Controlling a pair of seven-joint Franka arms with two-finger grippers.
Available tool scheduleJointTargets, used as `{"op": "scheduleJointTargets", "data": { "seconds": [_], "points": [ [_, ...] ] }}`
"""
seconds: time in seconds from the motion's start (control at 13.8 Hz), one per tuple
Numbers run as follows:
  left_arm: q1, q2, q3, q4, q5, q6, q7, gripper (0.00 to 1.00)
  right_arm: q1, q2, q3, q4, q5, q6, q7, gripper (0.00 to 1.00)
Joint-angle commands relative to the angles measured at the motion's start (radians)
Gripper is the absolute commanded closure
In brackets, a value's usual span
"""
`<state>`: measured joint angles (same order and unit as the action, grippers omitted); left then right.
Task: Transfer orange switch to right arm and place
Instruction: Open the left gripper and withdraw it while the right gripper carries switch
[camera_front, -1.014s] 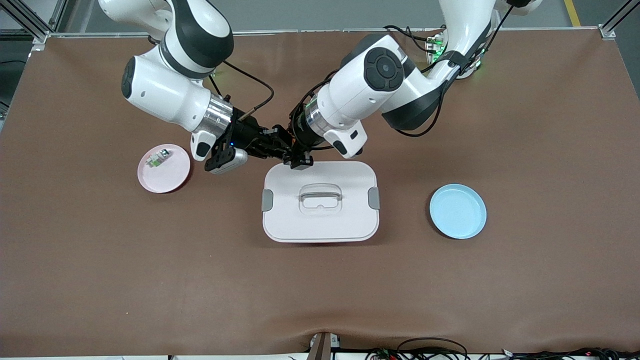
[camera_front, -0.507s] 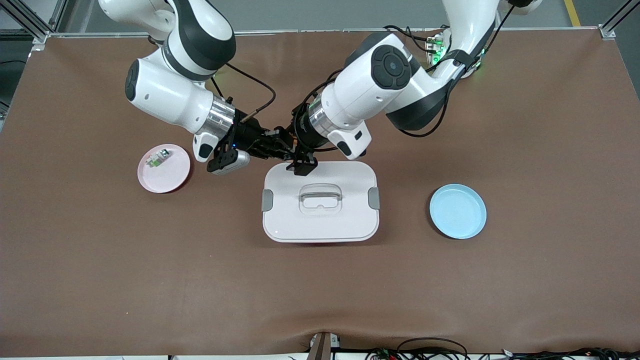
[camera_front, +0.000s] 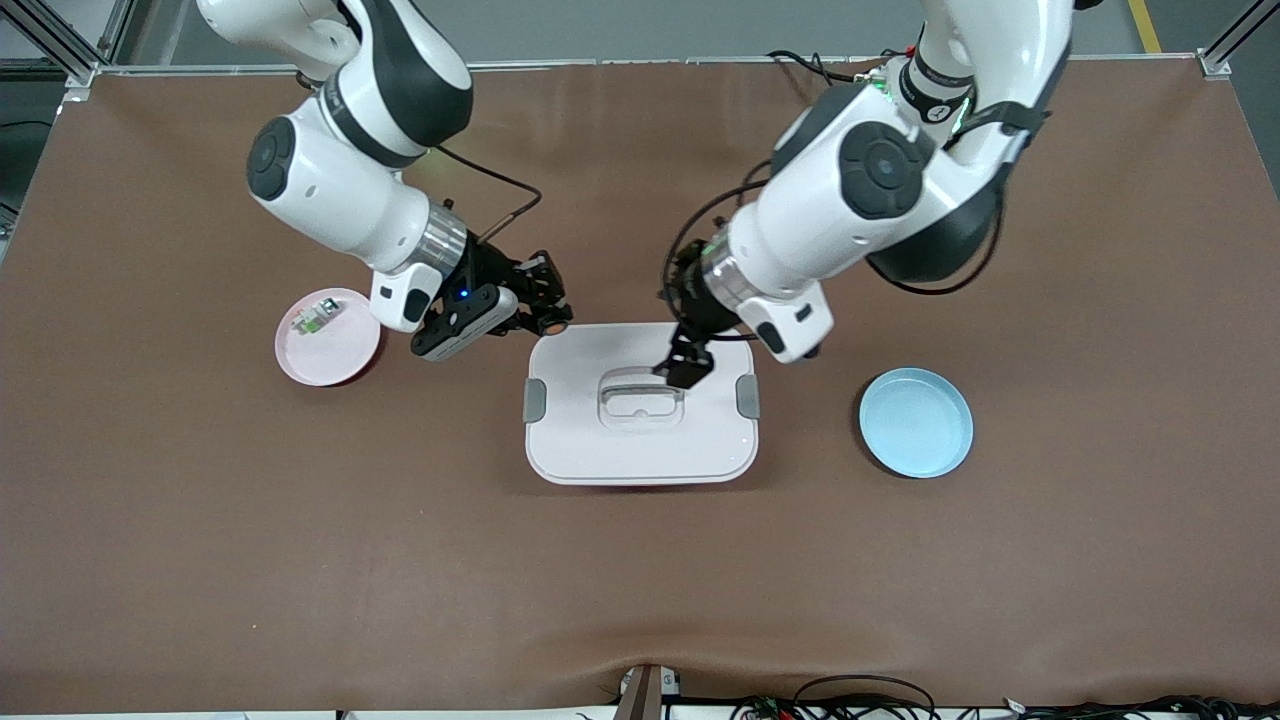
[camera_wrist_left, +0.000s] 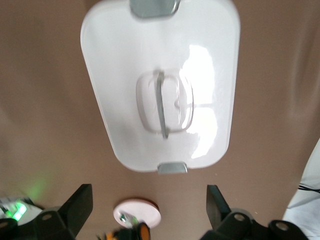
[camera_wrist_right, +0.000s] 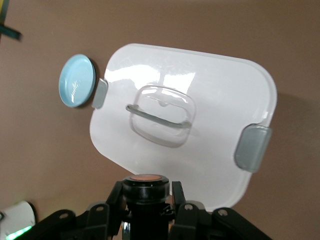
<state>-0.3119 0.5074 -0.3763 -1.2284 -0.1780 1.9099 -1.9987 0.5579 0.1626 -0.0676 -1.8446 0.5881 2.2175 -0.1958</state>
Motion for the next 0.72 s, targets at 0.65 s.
{"op": "scheduleJointTargets", "data": {
  "seconds": [0.65],
  "points": [
    [0.413,-0.161,0.001,-0.016,0.281,-0.328,1.171,0.0,-0.435,-0.049,0.002,-0.096,-0.323,-0.268,-1.037,1.0]
  ]
}}
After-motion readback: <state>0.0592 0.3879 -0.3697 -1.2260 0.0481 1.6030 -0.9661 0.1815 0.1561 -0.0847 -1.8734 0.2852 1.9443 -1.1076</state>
